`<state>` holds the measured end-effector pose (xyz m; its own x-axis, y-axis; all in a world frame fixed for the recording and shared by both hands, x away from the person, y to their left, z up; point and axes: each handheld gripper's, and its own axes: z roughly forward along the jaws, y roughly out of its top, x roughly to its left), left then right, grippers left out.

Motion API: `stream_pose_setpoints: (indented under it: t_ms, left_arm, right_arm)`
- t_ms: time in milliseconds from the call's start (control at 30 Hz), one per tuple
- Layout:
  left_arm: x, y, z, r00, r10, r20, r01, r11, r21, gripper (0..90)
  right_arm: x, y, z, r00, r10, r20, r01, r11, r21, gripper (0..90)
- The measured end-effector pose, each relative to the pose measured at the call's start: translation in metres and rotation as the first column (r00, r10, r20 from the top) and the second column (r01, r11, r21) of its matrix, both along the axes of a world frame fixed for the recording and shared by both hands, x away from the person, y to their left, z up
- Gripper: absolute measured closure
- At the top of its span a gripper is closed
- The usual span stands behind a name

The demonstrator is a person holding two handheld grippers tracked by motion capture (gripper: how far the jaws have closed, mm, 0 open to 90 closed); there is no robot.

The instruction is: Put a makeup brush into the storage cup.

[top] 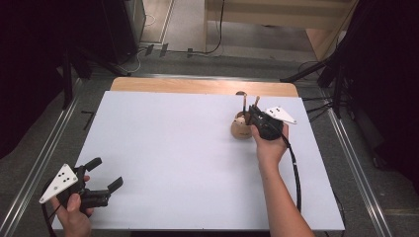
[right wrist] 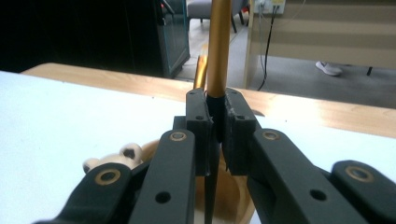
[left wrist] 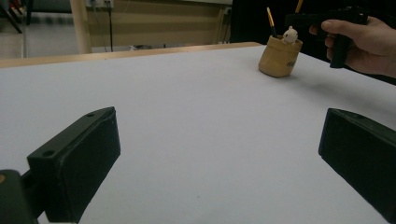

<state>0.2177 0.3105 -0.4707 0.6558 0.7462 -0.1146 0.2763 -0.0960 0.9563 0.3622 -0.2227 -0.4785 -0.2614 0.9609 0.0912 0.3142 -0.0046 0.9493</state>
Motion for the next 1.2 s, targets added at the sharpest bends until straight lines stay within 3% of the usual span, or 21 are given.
stream_pose_setpoints:
  t_ms: [200, 300, 500, 767, 933, 1067, 1200]
  left_arm:
    - [0.0, 0.001, 0.0, 1.0, 0.001, 0.001, -0.001, 1.0, 0.001, 0.0]
    - [0.0, 0.0, 0.0, 1.0, 0.0, 0.002, 0.0, 1.0, 0.002, 0.0]
    - [0.0, -0.001, 0.0, 1.0, -0.005, 0.002, 0.005, 1.0, 0.0, 0.0]
    - [0.0, -0.001, 0.0, 1.0, -0.008, 0.002, 0.008, 1.0, 0.004, 0.0]
    - [0.0, 0.0, 0.0, 1.0, -0.004, 0.004, 0.004, 1.0, 0.001, 0.0]
    - [0.0, -0.001, 0.001, 1.0, -0.006, 0.005, 0.006, 1.0, 0.004, 0.0]
    - [0.0, -0.002, 0.001, 1.0, -0.006, 0.005, 0.006, 1.0, 0.006, 0.0]
  right_arm:
    - [0.001, -0.002, -0.002, 0.9998, -0.008, -0.017, 0.008, 1.0, -0.004, 79.3]
    - [0.001, -0.003, -0.002, 0.9998, -0.001, -0.019, 0.001, 0.9999, 0.015, 66.9]
    - [-0.003, -0.005, 0.003, 0.9976, -0.035, -0.059, 0.035, 0.9993, -0.01, 41.4]
    - [-0.016, -0.018, 0.005, 0.9967, -0.073, -0.035, 0.075, 0.9967, 0.031, 35.0]
    - [-0.03, -0.03, 0.012, 0.9979, -0.051, -0.04, 0.054, 0.9972, 0.052, 30.1]
    - [-0.044, -0.038, 0.014, 0.9962, -0.029, -0.082, 0.033, 0.9983, 0.047, 15.6]
    - [-0.058, -0.045, 0.014, 0.9972, 0.022, -0.071, -0.016, 0.9964, 0.083, 2.3]
